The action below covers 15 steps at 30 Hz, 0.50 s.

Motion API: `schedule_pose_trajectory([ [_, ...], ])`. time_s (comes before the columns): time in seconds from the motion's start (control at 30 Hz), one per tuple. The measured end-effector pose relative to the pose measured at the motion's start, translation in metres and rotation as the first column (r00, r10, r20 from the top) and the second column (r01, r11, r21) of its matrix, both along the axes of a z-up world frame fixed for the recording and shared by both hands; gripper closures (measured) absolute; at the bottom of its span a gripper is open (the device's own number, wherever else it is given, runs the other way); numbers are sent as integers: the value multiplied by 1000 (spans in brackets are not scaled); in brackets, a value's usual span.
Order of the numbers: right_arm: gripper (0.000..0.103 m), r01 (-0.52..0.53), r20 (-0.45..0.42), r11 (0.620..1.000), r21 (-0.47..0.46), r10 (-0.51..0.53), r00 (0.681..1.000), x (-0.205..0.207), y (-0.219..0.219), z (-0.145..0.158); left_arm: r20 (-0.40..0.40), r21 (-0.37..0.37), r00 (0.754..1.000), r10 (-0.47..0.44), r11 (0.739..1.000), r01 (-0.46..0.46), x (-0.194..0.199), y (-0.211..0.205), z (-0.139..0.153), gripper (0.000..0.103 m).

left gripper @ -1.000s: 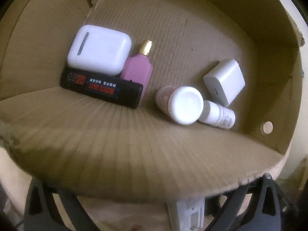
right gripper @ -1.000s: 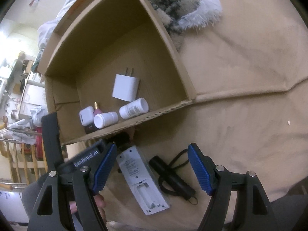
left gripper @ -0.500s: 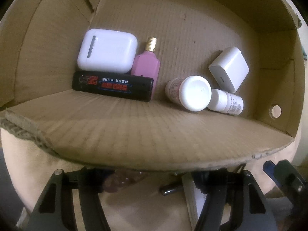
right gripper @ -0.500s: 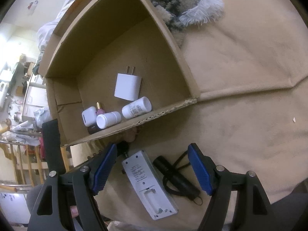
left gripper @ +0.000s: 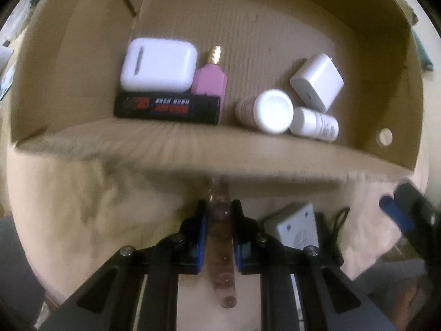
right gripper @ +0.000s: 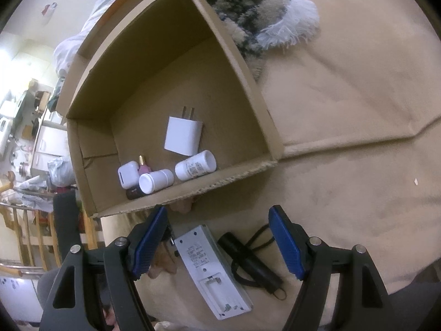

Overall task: Organize rigid objects
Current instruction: 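Grasp the pink translucent stick with left tool while right tool grasps black flashlight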

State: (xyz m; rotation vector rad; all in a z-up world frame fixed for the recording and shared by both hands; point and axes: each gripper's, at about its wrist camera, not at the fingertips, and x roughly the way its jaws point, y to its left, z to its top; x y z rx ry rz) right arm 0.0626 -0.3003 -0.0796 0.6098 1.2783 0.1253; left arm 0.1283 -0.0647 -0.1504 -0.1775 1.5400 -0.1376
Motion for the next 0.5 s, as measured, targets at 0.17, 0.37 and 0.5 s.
schedule_pose_trajectory([
  [0.17,23,-30,0,999,-19,30,1000,5,8,0,-41,-43,999,30,999,-32,-5,23,-5,88],
  [0.37,23,-88,-38,995,-56,86,996,2,9,-6,-37,-15,999,15,1000,-15,-3,39,-6,88],
  [0.5,23,-176,-104,981,-87,166,981,-5,13,-19,-30,10,999,-14,1000,14,-3,41,-11,88],
])
